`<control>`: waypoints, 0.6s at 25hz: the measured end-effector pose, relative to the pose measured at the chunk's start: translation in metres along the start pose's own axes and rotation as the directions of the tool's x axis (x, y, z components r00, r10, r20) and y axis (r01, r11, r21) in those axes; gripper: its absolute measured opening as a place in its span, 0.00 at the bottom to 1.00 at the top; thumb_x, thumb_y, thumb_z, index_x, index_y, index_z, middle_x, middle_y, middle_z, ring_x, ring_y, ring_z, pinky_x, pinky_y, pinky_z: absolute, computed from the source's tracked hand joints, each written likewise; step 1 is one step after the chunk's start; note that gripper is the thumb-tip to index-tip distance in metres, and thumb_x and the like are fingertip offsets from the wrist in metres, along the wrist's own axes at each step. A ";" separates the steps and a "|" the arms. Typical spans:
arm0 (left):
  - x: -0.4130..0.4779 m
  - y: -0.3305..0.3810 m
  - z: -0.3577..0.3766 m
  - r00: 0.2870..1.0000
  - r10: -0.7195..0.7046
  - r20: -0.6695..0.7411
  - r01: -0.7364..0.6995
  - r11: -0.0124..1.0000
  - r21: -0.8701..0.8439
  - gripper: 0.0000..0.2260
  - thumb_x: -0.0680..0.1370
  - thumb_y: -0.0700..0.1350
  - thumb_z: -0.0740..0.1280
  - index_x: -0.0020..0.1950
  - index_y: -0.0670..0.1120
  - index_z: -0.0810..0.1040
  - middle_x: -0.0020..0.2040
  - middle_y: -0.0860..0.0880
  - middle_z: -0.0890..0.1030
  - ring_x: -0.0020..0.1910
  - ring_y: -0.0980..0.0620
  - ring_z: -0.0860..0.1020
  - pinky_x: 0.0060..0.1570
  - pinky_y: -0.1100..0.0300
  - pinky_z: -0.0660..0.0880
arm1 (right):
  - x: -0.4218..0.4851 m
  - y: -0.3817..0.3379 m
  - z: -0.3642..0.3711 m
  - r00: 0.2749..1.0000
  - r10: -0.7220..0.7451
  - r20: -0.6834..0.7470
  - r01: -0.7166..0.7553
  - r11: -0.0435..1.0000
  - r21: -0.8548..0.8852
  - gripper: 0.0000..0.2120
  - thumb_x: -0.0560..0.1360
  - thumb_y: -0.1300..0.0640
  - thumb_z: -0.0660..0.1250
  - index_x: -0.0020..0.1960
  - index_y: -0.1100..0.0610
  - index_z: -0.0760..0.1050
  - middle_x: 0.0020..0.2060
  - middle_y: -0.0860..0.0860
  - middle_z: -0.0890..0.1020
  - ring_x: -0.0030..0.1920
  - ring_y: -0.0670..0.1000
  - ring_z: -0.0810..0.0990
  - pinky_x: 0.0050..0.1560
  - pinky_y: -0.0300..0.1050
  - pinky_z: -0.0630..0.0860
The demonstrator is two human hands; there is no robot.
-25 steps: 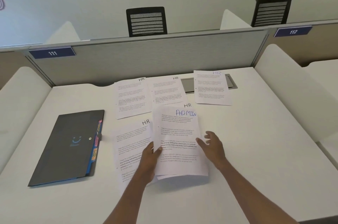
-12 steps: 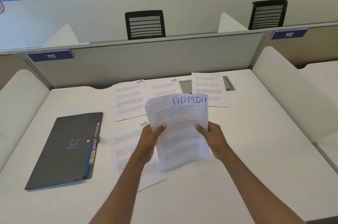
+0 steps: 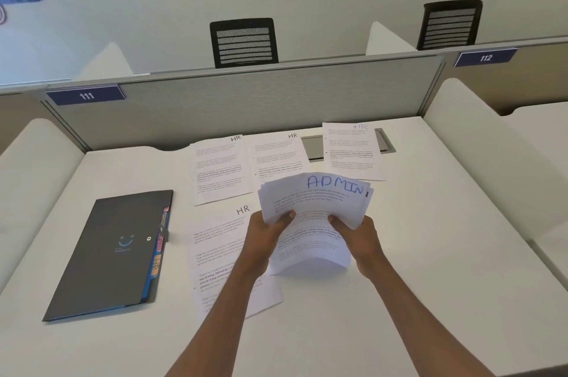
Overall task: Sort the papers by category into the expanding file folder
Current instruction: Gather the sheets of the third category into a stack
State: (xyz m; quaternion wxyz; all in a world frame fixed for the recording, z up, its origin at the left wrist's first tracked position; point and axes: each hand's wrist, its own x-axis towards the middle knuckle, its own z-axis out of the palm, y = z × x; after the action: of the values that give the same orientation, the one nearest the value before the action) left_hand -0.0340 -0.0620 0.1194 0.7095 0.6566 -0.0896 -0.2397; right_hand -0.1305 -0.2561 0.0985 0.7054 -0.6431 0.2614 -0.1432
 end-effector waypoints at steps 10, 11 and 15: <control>-0.005 -0.004 0.008 1.000 0.022 0.019 -0.024 0.997 0.076 0.17 0.72 0.49 0.79 0.61 0.57 0.85 0.55 0.51 0.88 0.54 0.47 0.87 0.54 0.42 0.85 | -0.011 0.004 -0.010 0.998 0.007 0.062 -0.009 0.999 0.035 0.17 0.74 0.54 0.77 0.62 0.52 0.81 0.53 0.53 0.87 0.53 0.58 0.86 0.54 0.60 0.84; -0.006 -0.004 0.007 0.999 0.028 0.022 -0.030 0.996 0.080 0.18 0.72 0.49 0.79 0.61 0.56 0.85 0.55 0.51 0.89 0.54 0.46 0.87 0.55 0.42 0.85 | -0.012 0.002 -0.011 0.998 -0.003 0.069 0.000 0.999 0.039 0.17 0.75 0.55 0.76 0.63 0.53 0.82 0.53 0.53 0.87 0.53 0.58 0.86 0.54 0.62 0.84; -0.003 0.002 0.008 0.997 0.057 0.049 -0.060 0.995 0.073 0.15 0.75 0.44 0.80 0.61 0.54 0.85 0.54 0.51 0.89 0.52 0.49 0.87 0.51 0.48 0.86 | -0.009 -0.013 -0.014 0.998 -0.039 0.048 0.035 0.996 0.078 0.16 0.75 0.59 0.76 0.62 0.54 0.82 0.53 0.53 0.87 0.52 0.57 0.87 0.52 0.58 0.84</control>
State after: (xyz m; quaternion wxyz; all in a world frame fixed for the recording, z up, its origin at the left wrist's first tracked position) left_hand -0.0393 -0.0674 0.1229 0.6890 0.6738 -0.1344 -0.2306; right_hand -0.1434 -0.2646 0.1125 0.7331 -0.6236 0.2262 -0.1500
